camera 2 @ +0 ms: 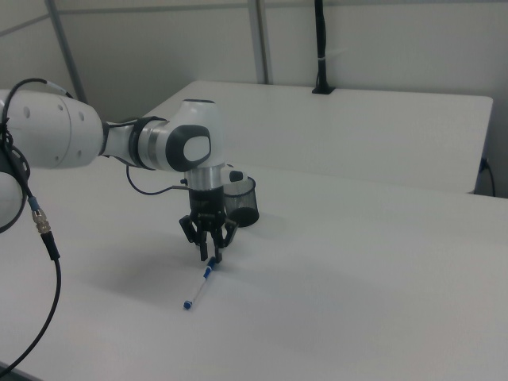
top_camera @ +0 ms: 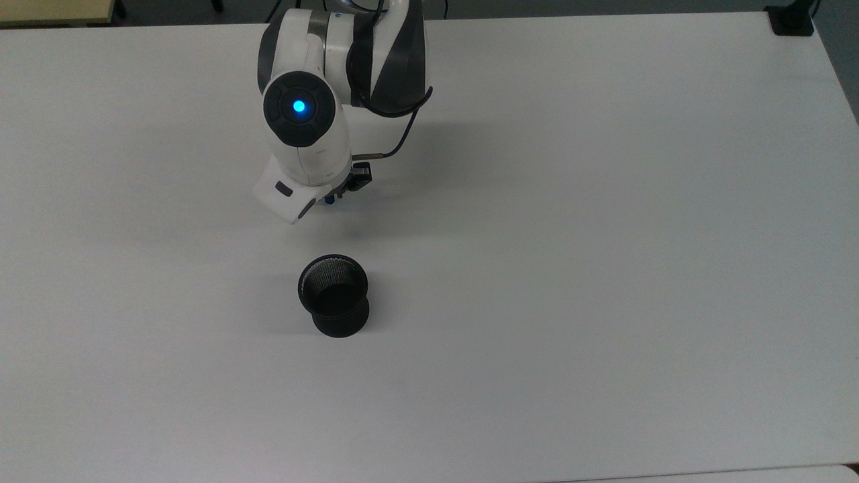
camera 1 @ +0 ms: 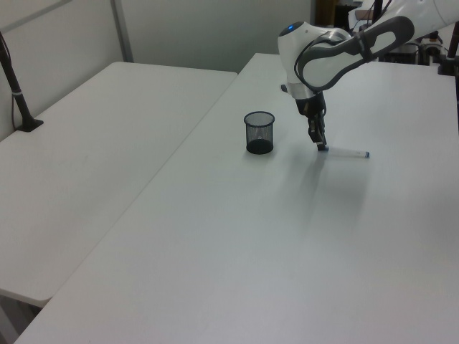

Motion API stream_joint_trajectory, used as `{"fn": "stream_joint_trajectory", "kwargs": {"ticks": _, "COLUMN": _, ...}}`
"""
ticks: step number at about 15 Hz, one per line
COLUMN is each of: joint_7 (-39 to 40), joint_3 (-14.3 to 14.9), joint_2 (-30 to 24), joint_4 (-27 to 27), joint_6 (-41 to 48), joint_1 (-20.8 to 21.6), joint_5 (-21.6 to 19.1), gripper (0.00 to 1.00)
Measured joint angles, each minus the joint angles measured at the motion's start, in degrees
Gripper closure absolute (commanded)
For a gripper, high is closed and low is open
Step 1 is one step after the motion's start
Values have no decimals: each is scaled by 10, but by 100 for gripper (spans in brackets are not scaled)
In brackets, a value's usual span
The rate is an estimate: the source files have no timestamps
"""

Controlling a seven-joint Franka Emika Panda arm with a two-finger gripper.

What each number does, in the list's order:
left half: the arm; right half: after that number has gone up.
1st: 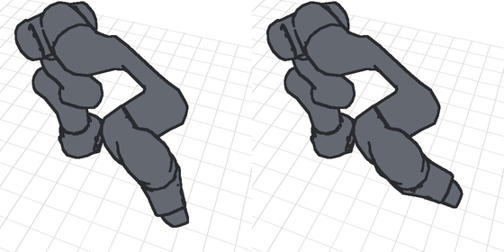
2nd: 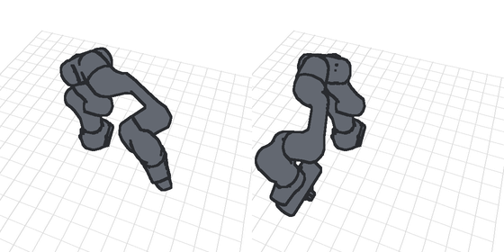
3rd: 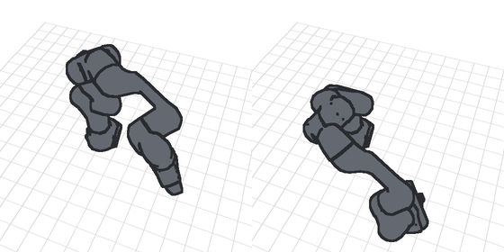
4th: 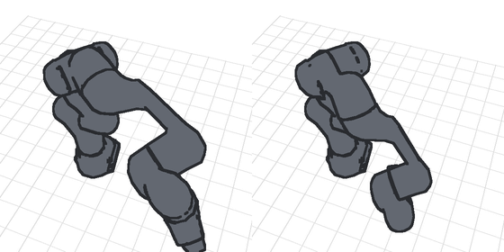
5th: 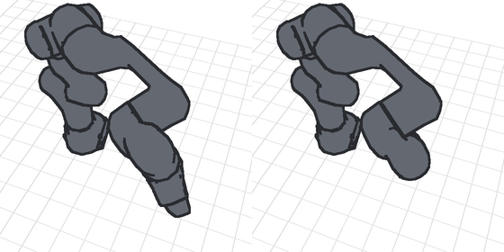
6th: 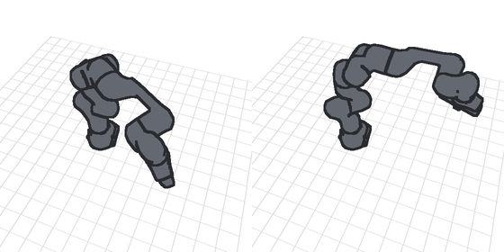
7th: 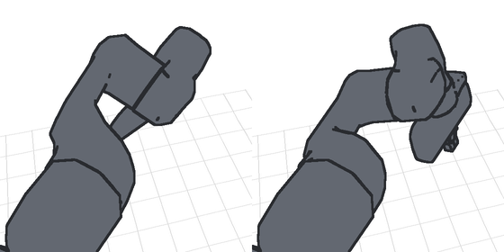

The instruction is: Remove the marker

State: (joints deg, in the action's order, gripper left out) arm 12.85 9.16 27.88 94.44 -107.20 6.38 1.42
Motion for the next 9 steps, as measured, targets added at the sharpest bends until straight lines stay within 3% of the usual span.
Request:
{"fn": "stream_joint_trajectory", "kwargs": {"ticks": 5, "joint_7": -3, "joint_3": 0, "joint_2": 8, "joint_4": -1, "joint_6": -18, "joint_1": -3, "joint_5": 0, "gripper": 9}}
{"fn": "stream_joint_trajectory", "kwargs": {"ticks": 7, "joint_7": -14, "joint_3": 0, "joint_2": 5, "joint_4": -8, "joint_6": -18, "joint_1": -3, "joint_5": 0, "gripper": 0}}
{"fn": "stream_joint_trajectory", "kwargs": {"ticks": 9, "joint_7": -38, "joint_3": 0, "joint_2": -13, "joint_4": -18, "joint_6": -18, "joint_1": -3, "joint_5": 0, "gripper": 0}}
